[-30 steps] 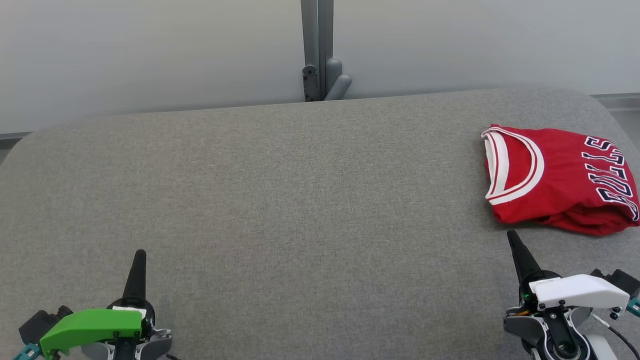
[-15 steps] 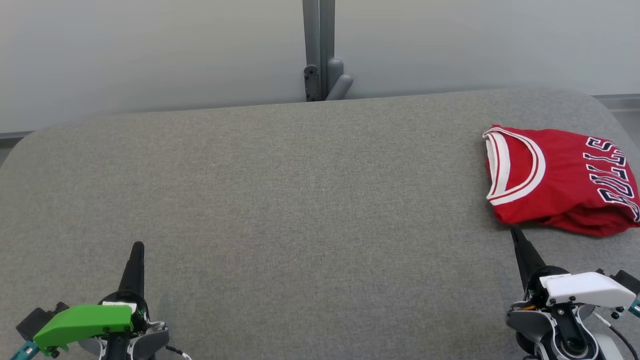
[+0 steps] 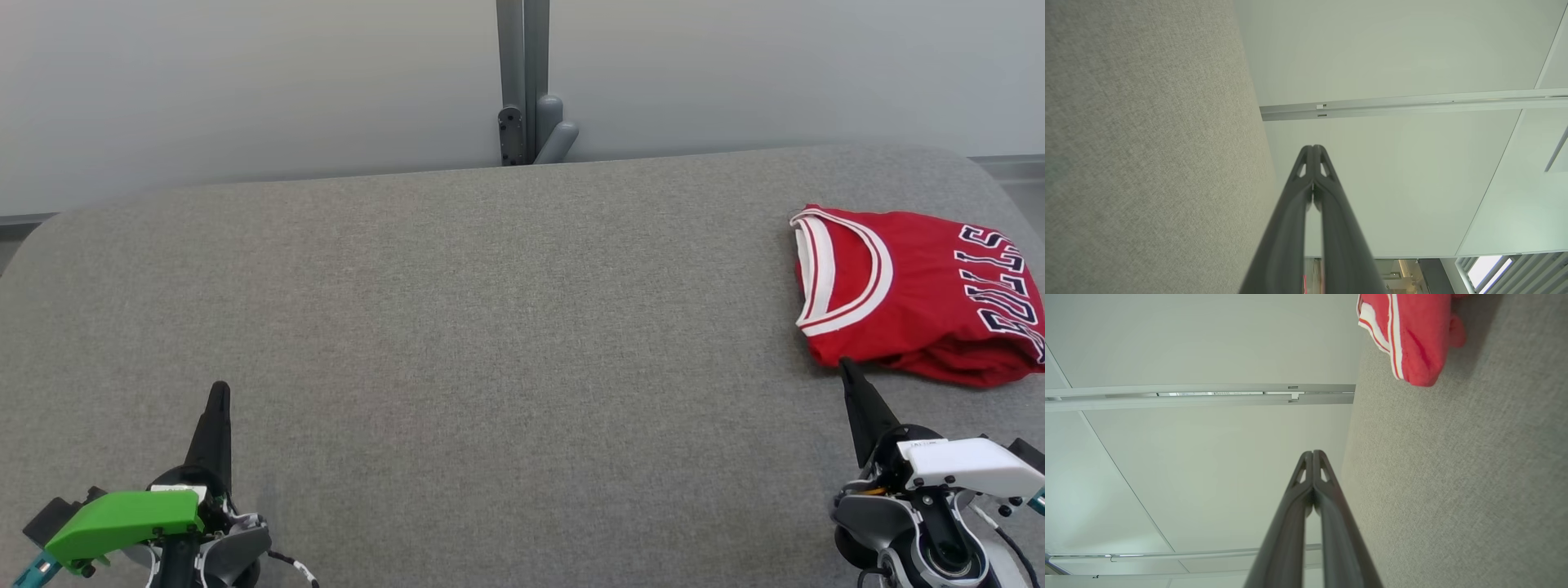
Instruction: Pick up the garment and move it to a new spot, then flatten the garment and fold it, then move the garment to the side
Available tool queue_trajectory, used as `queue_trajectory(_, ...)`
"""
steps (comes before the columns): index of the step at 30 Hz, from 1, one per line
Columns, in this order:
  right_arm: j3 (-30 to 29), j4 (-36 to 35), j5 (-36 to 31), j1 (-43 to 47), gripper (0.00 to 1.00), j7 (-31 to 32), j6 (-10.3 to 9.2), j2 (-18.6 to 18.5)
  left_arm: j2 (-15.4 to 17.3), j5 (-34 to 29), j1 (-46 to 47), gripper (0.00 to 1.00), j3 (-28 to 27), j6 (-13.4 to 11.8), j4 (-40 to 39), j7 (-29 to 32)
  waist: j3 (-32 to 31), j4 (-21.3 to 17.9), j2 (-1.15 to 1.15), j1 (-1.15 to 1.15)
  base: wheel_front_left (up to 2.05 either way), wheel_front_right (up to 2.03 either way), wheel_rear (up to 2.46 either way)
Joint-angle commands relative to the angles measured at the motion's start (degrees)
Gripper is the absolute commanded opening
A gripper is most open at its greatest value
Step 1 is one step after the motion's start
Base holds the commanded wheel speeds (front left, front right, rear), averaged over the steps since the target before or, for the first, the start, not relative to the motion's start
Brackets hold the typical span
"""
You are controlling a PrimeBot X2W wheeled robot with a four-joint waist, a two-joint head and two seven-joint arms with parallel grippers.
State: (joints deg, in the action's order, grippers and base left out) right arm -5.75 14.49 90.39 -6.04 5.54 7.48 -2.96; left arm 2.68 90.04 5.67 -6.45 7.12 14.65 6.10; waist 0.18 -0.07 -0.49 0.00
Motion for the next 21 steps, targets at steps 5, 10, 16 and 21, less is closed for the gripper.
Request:
queue_trajectory(5, -0.49, -0.56, 2.63, -0.51, 0.0, 0.82, 0.02, -0.31, 0.36, 2.61, 1.26, 0.0, -0.38, 0.53, -0.56, 0.86, 0.0, 0.07, 0.49, 0.0, 0.0, 0.0, 0.0)
queue_trajectory(10, -0.48, -0.52, 2.33, -0.5, 0.0, 0.78, 0.02, -0.28, 0.36, 2.43, 1.23, 0.0, -0.35, 0.52, -0.51, 0.78, 0.0, 0.07, 0.49, 0.0, 0.0, 0.0, 0.0)
queue_trajectory(16, -0.51, -0.51, 2.29, -0.51, 0.0, 0.82, 0.02, -0.25, 0.36, 2.43, 1.22, 0.0, -0.35, 0.52, -0.51, 0.78, 0.0, 0.07, 0.49, 0.0, 0.0, 0.0, 0.0)
queue_trajectory(21, -0.53, -0.51, 2.26, -0.51, 0.0, 0.86, 0.02, -0.23, 0.36, 2.42, 1.21, 0.0, -0.34, 0.52, -0.51, 0.78, 0.0, 0.07, 0.49, 0.0, 0.0, 0.0, 0.0)
